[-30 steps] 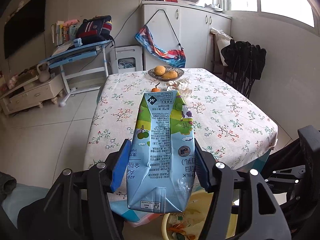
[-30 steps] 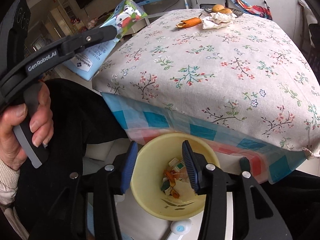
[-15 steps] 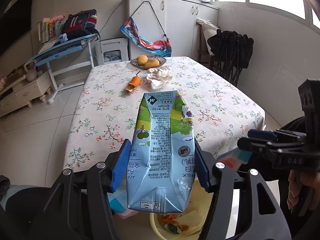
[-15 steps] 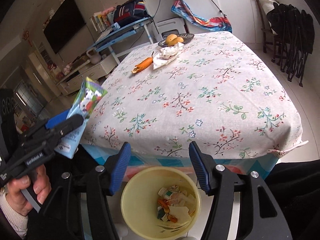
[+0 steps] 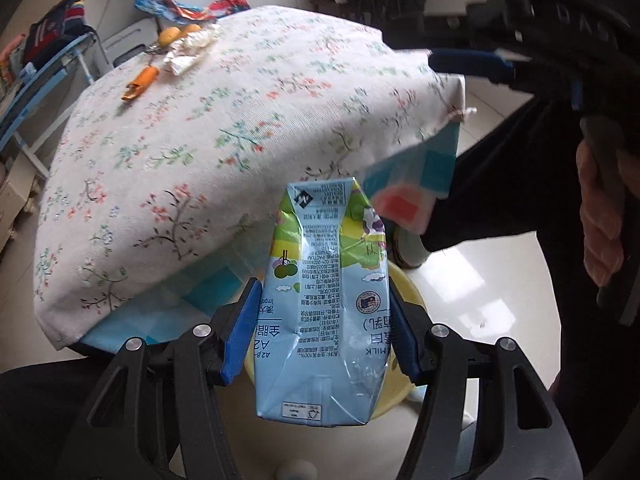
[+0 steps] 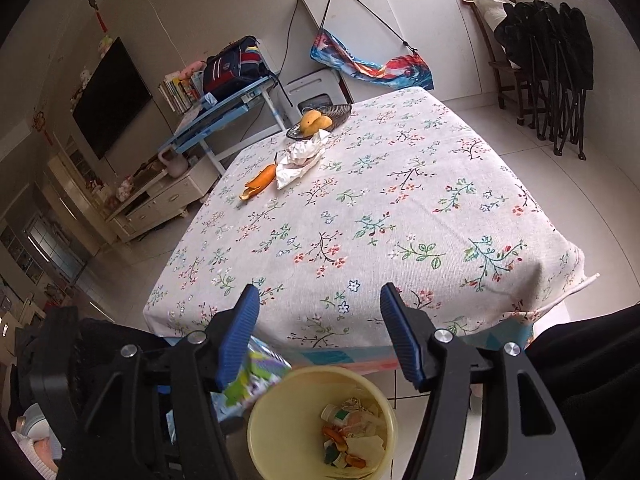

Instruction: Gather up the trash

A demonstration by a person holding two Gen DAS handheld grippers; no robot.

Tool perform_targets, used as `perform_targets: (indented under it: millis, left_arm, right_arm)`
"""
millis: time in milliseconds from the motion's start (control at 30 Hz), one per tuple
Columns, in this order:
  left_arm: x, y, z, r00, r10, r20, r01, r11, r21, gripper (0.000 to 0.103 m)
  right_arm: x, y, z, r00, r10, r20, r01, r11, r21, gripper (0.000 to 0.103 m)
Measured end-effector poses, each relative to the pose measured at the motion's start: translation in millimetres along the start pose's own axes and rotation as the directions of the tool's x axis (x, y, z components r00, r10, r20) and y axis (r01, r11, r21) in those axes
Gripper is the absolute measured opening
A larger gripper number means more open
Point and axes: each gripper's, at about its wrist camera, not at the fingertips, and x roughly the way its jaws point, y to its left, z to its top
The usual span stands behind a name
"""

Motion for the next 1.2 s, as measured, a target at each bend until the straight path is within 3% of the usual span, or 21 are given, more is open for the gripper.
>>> perform_targets:
  millis: [167,233,367,467,567,733,867,1200]
  left_arm:
    - [6,-3,-3,0.999,-0.012,-0.045,0.013,1.0,0.012,0.058]
    - [7,0,-3,0.999,0.0,-0.049,-0.001,1.0,-0.005,0.063]
    - [-15,11,4,0.998,0.017,0.066,-0.014,0.998,-0.058,0.067]
    - [-39,21,8,0.971,0.107,0.212,-0.085,0.99,-0.112,0.082]
    - [-52,37,11,0.931,0.238,0.278,-0.187,0.962,-0.197,0.088]
    - [-60,73,11,0.893,0.373,0.254,-0.269,0.892,-0.365,0.089]
    - [-64,92,7,0.878,0.413,0.243,-0.278,0.851,-0.445,0.092]
    - [-61,94,6,0.875,0.426,0.229,-0.29,0.841,-0.456,0.092]
  right_arm:
    - [3,1,0,1.0,-0.003,-0.004,0.003,1.0,-0.001,0.061]
    - [3,0,0,1.0,-0.003,-0.003,0.003,1.0,0.0,0.061]
    - [1,-2,-1,1.0,-0.011,0.007,0.01,1.0,0.01,0.064]
    - [0,-4,0,1.0,-0.019,0.017,0.019,1.0,0.015,0.068]
    - [3,-3,-1,1.0,-0.022,0.009,0.022,1.0,0.008,0.068]
    - [7,1,-2,1.0,-0.024,-0.004,0.024,1.0,-0.013,0.069]
    - [10,4,-4,1.0,-0.026,-0.015,0.025,0.999,-0.032,0.069]
    - [15,16,-9,0.999,-0.031,-0.036,0.027,0.994,-0.102,0.07]
